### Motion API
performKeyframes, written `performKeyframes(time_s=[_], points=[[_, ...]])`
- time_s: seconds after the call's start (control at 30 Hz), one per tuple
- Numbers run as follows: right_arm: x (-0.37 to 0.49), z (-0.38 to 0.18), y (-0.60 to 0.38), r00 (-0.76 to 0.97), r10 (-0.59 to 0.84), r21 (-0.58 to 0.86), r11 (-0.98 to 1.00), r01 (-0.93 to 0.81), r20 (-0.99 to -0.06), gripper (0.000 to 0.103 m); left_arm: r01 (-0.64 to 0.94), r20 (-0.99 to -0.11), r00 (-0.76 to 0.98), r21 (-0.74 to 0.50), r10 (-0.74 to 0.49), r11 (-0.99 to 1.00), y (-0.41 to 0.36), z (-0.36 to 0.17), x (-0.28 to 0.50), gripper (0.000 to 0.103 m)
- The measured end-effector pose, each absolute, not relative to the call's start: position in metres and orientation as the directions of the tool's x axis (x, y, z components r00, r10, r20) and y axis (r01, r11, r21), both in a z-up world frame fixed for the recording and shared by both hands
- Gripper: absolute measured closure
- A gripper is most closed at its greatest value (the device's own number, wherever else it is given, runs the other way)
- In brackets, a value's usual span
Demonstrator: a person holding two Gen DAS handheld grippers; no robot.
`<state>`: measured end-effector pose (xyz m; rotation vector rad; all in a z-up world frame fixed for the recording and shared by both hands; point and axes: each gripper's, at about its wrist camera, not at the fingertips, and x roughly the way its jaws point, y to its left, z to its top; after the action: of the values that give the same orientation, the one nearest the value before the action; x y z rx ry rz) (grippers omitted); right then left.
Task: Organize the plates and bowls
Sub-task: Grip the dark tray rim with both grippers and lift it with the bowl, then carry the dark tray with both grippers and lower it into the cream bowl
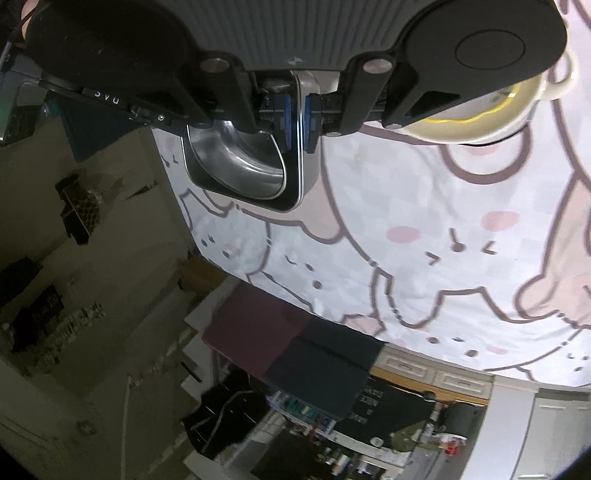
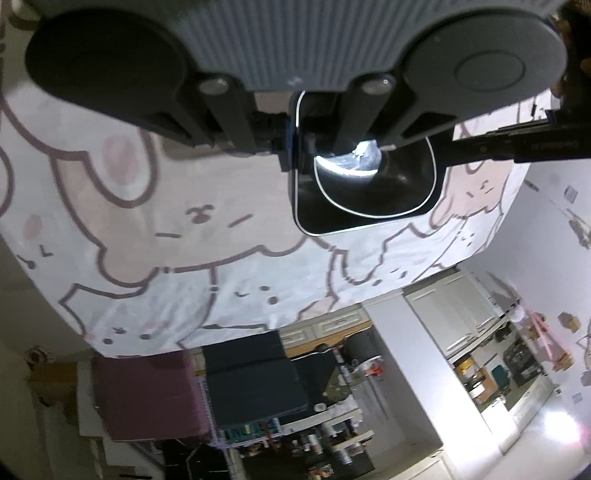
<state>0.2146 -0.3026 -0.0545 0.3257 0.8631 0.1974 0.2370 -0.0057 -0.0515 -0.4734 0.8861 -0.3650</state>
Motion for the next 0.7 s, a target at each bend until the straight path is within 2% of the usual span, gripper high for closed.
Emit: performKeyframes(time_s=[0.3,0.7], points=[[0.22,-0.051,-0.256,0.606,0.376,0.389,0.914,-0.117,-0.701,0.099,0.067,-0.64,0.619,-0.535,-0.456,0.842,0.037,-0.043,0.218,0.097],[0.208,-0.059,-0.216,0.556,0.419,0.422,0.897,-0.13,-0.718,0.098,0.027,-0.67,0.608,-0.52,-0.427,0.854,0.074,-0.05,0.193,0.097]])
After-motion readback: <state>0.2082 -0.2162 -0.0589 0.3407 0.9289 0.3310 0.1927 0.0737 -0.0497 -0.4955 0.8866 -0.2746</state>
